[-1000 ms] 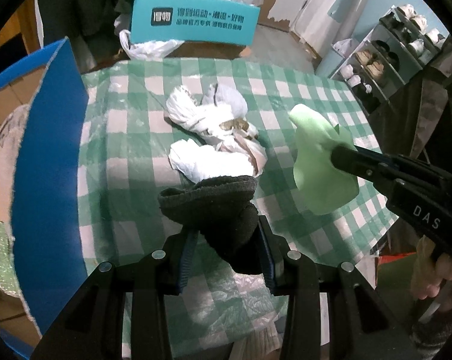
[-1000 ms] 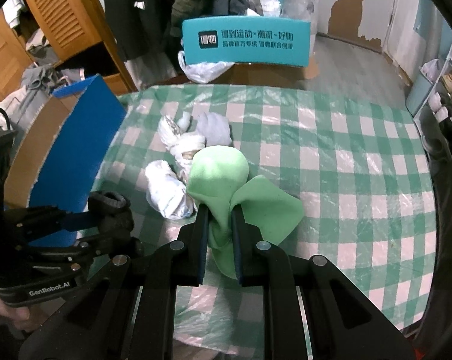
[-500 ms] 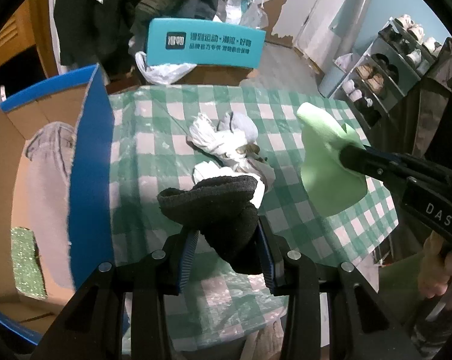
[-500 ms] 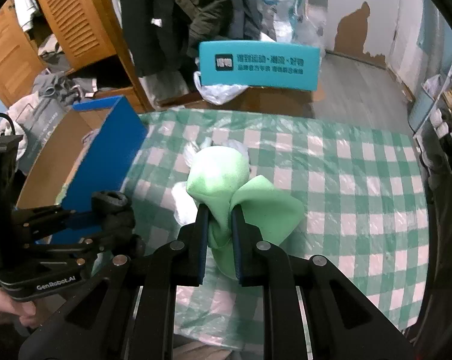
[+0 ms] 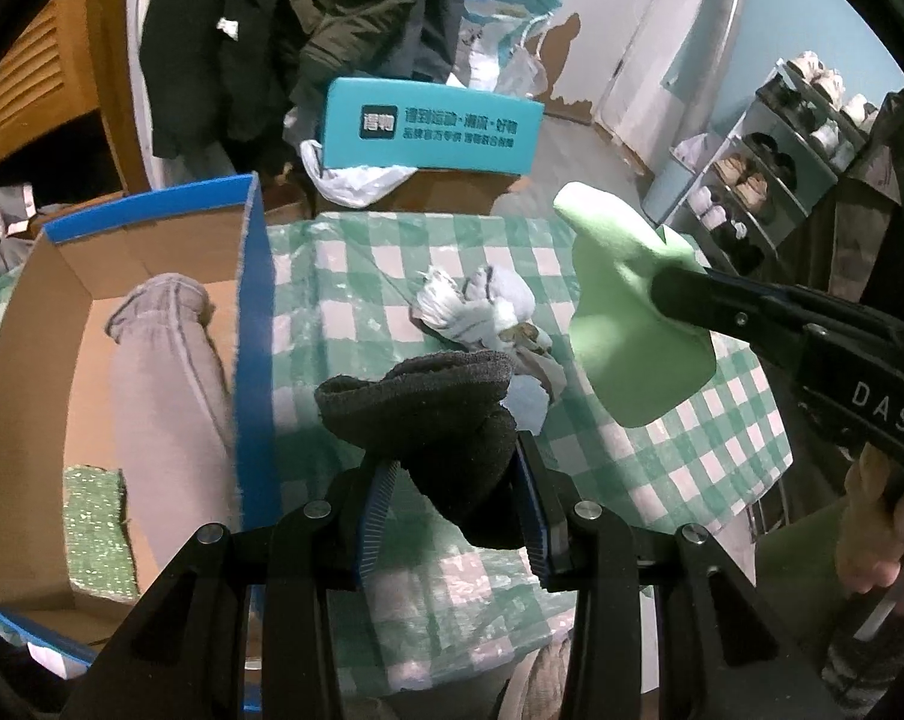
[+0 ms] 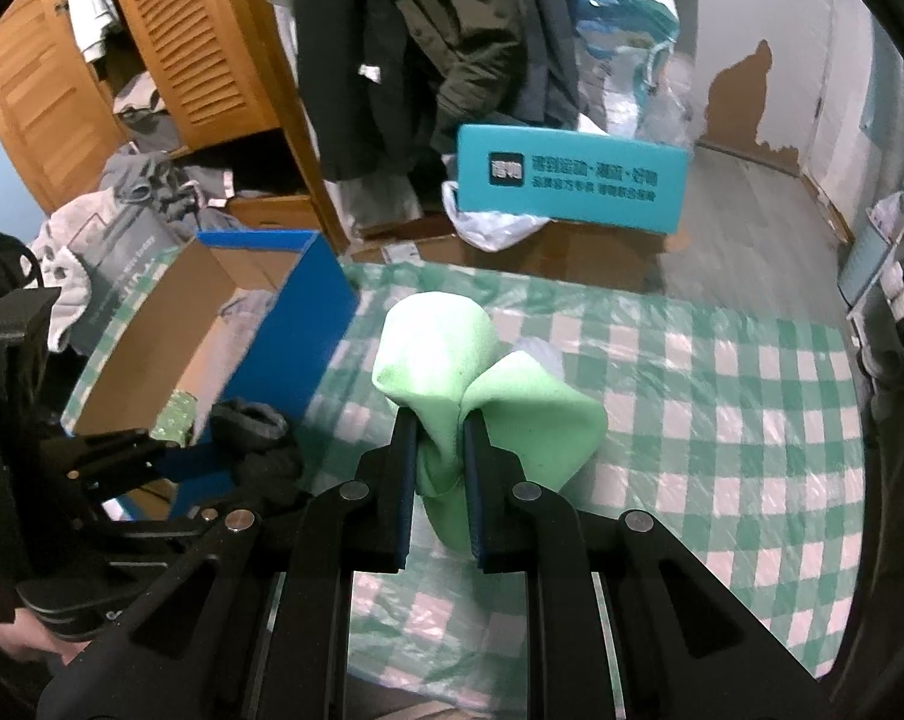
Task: Organize soft objects
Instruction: 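Carry the black glove and green cloth into the box and open both tools, then move both tools out of the box to the white bundles on the table, then grasp the white cloth bundle with the right tool while the left tool grasps the white plastic-bag bundle, then carry both white bundles into the box and open both tools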
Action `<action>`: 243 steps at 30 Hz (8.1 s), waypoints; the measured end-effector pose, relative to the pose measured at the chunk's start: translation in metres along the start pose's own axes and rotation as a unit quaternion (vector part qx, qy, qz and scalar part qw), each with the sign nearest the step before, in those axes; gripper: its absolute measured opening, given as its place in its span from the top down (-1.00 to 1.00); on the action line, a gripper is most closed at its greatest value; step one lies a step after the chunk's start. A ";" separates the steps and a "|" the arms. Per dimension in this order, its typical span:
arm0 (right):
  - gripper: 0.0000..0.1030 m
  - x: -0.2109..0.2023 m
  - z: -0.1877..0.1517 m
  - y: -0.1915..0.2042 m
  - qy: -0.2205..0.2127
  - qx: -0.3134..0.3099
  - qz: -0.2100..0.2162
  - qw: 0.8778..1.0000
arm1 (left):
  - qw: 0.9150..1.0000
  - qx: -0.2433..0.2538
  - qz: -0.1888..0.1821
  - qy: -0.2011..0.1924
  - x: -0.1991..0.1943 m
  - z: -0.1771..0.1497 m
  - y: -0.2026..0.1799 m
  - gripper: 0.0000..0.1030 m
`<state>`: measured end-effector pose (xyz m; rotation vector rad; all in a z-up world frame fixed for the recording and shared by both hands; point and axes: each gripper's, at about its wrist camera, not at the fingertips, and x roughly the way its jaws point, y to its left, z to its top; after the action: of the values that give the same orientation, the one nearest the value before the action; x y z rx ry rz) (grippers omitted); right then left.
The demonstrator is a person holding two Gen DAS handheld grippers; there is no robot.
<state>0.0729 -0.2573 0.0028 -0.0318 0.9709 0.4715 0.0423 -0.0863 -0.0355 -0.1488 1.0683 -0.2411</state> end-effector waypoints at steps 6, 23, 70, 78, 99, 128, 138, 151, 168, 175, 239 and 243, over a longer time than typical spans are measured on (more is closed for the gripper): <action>0.72 -0.001 0.013 0.019 -0.007 -0.013 0.010 1.000 | 1.000 -0.015 0.005 -0.010 -0.012 0.001 0.018 0.24; 0.72 0.009 0.045 0.093 -0.014 -0.066 0.044 0.997 | 0.997 -0.060 0.030 -0.042 -0.043 0.001 0.075 0.24; 0.23 0.112 0.057 0.195 0.080 -0.108 0.076 0.988 | 0.980 -0.177 0.081 -0.032 -0.057 -0.033 0.195 -0.22; 0.06 0.105 0.054 0.182 0.073 -0.100 0.075 0.989 | 0.982 -0.171 0.074 -0.027 -0.052 -0.031 0.188 -0.22; 0.00 0.085 0.040 0.109 0.061 -0.057 0.046 0.995 | 0.991 -0.124 0.037 -0.015 -0.035 -0.015 0.123 -0.25; -0.01 0.075 0.007 -0.018 0.068 0.029 -0.015 0.997 | 0.996 -0.088 -0.002 0.018 0.028 0.020 0.039 -0.32; -0.01 0.100 -0.003 -0.051 0.092 0.046 -0.030 0.994 | 0.996 -0.079 -0.002 0.046 0.067 0.033 0.023 -0.32; -0.01 0.138 -0.010 -0.072 0.124 0.059 -0.030 0.990 | 0.994 -0.074 -0.008 0.082 0.108 0.036 0.016 -0.39; 0.69 0.168 -0.038 -0.079 0.181 0.073 -0.008 0.981 | 0.992 -0.078 -0.005 0.102 0.123 0.033 0.013 -0.46; 0.70 0.139 -0.061 -0.073 0.185 0.077 -0.015 0.980 | 0.991 -0.073 -0.002 0.116 0.128 0.026 0.008 -0.46; -0.21 0.144 -0.075 -0.099 0.158 0.043 -0.057 0.985 | 0.991 -0.026 0.003 0.134 0.166 0.026 -0.017 0.12; 0.15 0.150 -0.075 -0.100 0.167 0.049 -0.057 0.983 | 0.991 -0.032 0.003 0.129 0.161 0.026 -0.013 0.12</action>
<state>0.1248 -0.3094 -0.1786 -0.0793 1.3145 0.3172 0.1375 -0.1414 -0.1567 -0.1751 1.3333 -0.2259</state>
